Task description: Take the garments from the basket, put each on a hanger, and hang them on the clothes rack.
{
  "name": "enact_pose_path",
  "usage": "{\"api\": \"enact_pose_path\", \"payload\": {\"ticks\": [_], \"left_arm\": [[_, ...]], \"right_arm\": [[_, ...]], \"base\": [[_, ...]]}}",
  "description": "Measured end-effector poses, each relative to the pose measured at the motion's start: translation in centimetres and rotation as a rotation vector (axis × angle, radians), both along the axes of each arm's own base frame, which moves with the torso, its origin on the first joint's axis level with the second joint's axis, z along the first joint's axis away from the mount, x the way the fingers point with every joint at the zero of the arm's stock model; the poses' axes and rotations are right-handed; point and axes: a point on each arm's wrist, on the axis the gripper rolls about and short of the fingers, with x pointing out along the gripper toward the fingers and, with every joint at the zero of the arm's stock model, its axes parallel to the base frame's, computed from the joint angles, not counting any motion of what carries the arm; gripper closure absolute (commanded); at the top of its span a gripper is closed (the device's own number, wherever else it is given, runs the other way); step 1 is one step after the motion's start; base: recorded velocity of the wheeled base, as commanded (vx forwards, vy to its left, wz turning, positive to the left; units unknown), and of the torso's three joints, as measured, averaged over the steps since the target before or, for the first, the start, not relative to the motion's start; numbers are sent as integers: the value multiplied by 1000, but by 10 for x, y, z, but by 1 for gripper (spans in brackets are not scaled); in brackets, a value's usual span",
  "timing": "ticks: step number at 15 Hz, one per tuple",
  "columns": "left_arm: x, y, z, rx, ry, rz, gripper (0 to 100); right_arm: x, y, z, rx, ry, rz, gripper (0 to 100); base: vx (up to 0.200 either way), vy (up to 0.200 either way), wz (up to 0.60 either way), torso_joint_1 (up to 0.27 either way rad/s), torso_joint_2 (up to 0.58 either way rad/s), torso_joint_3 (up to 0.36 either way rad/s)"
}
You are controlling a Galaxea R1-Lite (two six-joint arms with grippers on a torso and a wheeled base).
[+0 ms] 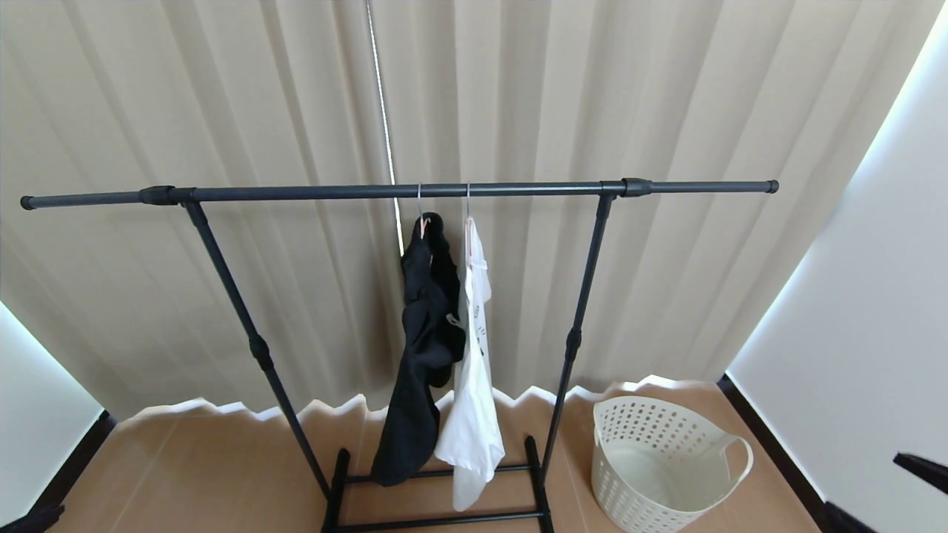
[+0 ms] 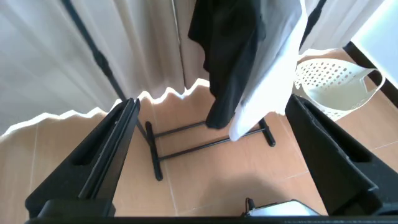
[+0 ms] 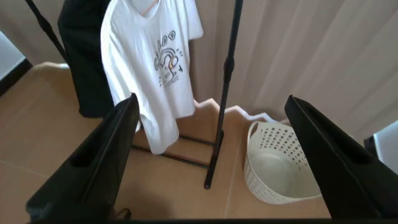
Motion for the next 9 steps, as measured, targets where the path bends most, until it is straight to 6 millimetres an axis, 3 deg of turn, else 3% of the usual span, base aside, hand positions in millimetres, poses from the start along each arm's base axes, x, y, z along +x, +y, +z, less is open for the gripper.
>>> {"api": "enact_pose_path", "payload": {"ticks": [2, 4, 9], "left_arm": [[-14, 7, -21, -15, -31, 54, 0], [-22, 11, -29, -33, -80, 102, 0], [-32, 13, -31, -11, -175, 284, 0]], "right_arm": [[-27, -8, -22, -27, 25, -24, 0], [-47, -14, -37, -40, 7, -74, 0], [-66, -17, -45, -9, -159, -323, 0]], "base": [[0, 0, 0, 0, 0, 0], [0, 0, 0, 0, 0, 0], [0, 0, 0, 0, 0, 0]]}}
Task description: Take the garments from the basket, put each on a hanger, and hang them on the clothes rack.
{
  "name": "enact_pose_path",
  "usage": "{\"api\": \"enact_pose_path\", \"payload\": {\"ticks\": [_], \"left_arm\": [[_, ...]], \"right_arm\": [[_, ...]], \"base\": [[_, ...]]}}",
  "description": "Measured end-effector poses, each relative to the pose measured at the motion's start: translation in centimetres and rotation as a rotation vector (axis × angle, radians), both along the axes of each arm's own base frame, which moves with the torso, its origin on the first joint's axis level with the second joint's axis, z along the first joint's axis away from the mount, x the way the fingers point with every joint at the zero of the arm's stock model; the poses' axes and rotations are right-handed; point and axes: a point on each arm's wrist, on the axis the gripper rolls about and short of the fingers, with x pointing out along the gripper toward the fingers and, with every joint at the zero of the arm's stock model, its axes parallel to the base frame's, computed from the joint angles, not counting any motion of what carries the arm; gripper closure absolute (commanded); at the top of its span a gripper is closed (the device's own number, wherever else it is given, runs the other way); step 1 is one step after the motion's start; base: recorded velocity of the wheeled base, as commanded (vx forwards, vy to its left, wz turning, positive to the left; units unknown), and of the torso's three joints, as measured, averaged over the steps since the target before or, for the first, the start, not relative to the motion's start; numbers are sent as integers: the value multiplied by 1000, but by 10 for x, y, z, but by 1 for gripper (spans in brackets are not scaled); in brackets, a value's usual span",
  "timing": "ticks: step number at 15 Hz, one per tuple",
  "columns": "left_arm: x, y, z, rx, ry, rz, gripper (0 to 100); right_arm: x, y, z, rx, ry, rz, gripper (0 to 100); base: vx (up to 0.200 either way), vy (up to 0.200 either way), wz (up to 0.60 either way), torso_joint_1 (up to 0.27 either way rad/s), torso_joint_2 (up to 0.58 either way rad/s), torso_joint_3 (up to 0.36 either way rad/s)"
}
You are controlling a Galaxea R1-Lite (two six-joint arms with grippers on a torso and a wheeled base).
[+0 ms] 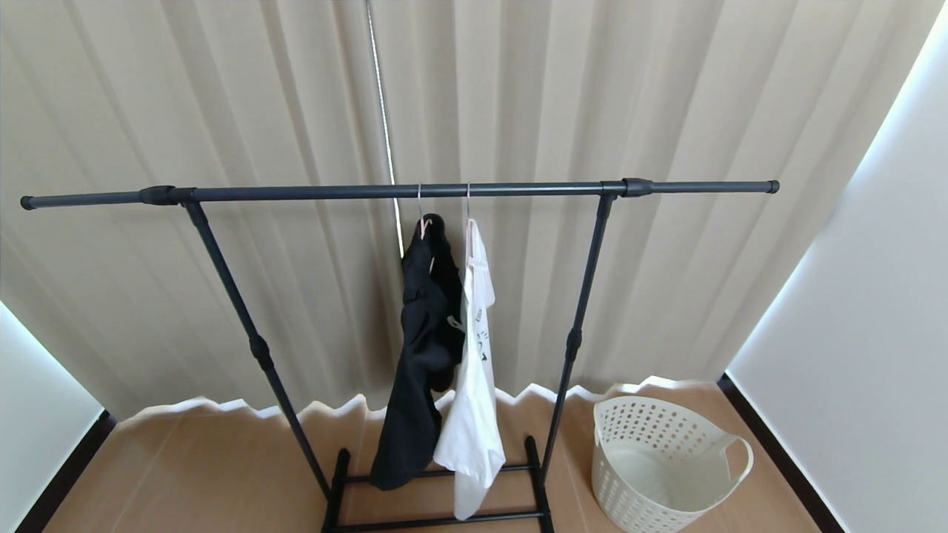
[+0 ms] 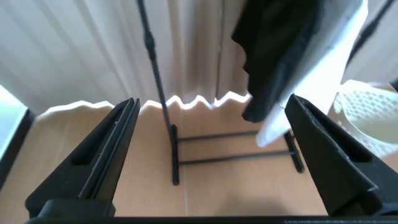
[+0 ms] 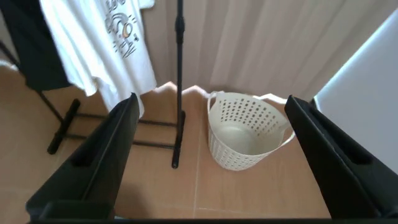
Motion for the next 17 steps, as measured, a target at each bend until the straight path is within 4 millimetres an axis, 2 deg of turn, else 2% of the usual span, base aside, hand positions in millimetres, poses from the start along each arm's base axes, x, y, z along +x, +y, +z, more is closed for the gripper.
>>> {"api": "enact_pose_path", "payload": {"ticks": [4, 6, 9, 12, 17], "left_arm": [[-12, -1, -2, 0, -124, 122, 0], [-16, -2, -2, -70, -194, 88, 0], [-19, -6, -1, -145, -246, -82, 0], [-19, -6, -4, -35, -214, -93, 0], [-19, -7, -5, -53, -209, -132, 0]], "right_arm": [[-7, 0, -2, 18, -90, -60, 0], [-8, 0, -3, 30, -103, -77, 0], [-8, 0, -2, 47, -113, -84, 0], [-8, 0, -3, 49, -114, -90, 0], [-9, 0, -3, 66, -115, -100, 0]], "base": [[0, 0, 0, 0, 0, 0], [0, 0, 0, 0, 0, 0], [0, 0, 0, 0, 0, 0], [0, 0, 0, 0, 0, 0], [0, 0, 0, 0, 0, 0]]}}
